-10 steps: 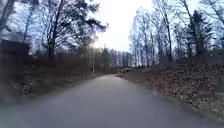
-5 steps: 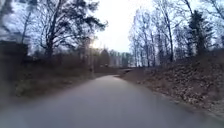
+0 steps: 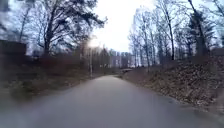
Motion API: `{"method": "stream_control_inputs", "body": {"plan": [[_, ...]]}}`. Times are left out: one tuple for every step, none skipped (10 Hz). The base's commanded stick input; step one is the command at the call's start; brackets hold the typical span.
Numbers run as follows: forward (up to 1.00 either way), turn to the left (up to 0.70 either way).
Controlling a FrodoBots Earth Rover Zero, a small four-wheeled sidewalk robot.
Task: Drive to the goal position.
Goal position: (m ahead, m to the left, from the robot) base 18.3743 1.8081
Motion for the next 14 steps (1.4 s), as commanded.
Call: {"method": "stream_control_inputs", "body": {"plan": [[1.0, 0.0], [1.0, 0.0], [1.0, 0.0], [1.0, 0.0], [1.0, 0.0], [1.0, 0.0], [1.0, 0.0], [1.0, 0.0], [1.0, 0.0], [1.0, 0.0], [1.0, 0.0], [1.0, 0.0], [1.0, 0.0], [1.0, 0.0]]}}
